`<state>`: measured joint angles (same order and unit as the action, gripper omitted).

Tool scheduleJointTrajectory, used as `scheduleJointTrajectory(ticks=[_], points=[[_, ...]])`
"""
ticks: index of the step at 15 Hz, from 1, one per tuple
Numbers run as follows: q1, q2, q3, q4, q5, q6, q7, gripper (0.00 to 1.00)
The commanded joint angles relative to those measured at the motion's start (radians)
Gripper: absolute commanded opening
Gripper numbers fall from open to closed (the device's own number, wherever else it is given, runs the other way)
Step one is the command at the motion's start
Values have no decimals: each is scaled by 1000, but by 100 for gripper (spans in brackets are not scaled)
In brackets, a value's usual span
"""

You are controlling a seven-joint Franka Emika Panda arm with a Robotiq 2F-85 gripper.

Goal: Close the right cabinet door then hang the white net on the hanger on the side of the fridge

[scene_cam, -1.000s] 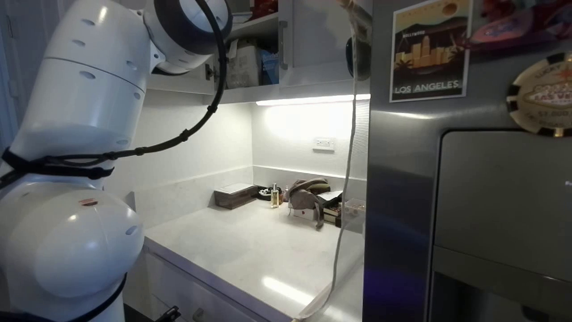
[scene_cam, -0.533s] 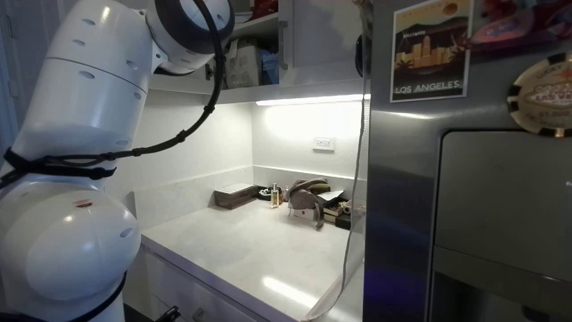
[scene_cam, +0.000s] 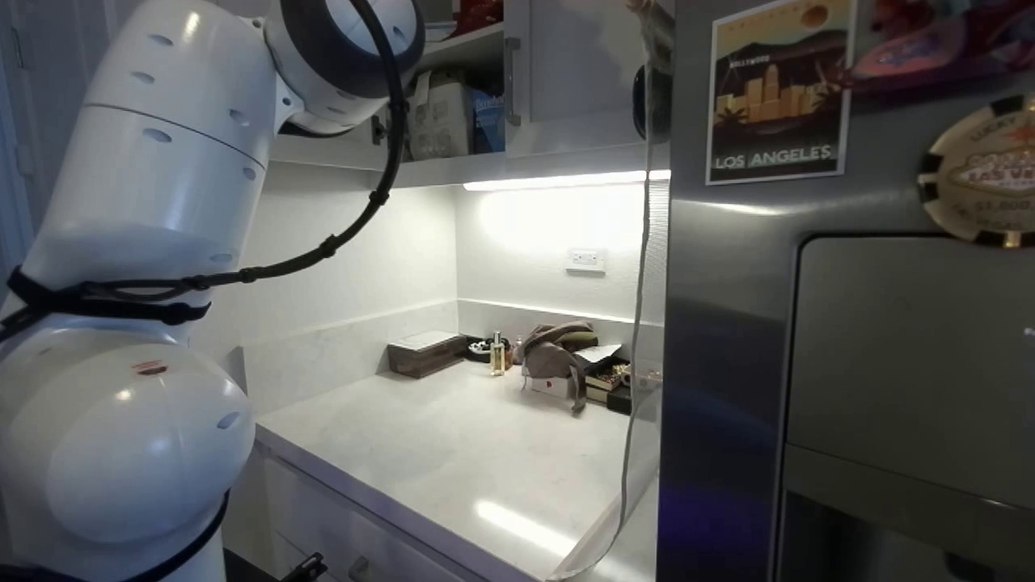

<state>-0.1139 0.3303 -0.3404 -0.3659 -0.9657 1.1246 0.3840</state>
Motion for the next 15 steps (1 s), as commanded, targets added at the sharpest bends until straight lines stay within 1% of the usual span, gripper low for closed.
scheduleJointTrajectory(ticks=[1, 2, 7, 15], points=[[-1, -7, 4, 0, 1, 12, 3, 0], [-1, -4, 2, 0, -1, 7, -4, 0], [-5, -12, 20, 0, 28, -31, -122, 0], [-10, -11, 15, -11, 14, -59, -247, 0]])
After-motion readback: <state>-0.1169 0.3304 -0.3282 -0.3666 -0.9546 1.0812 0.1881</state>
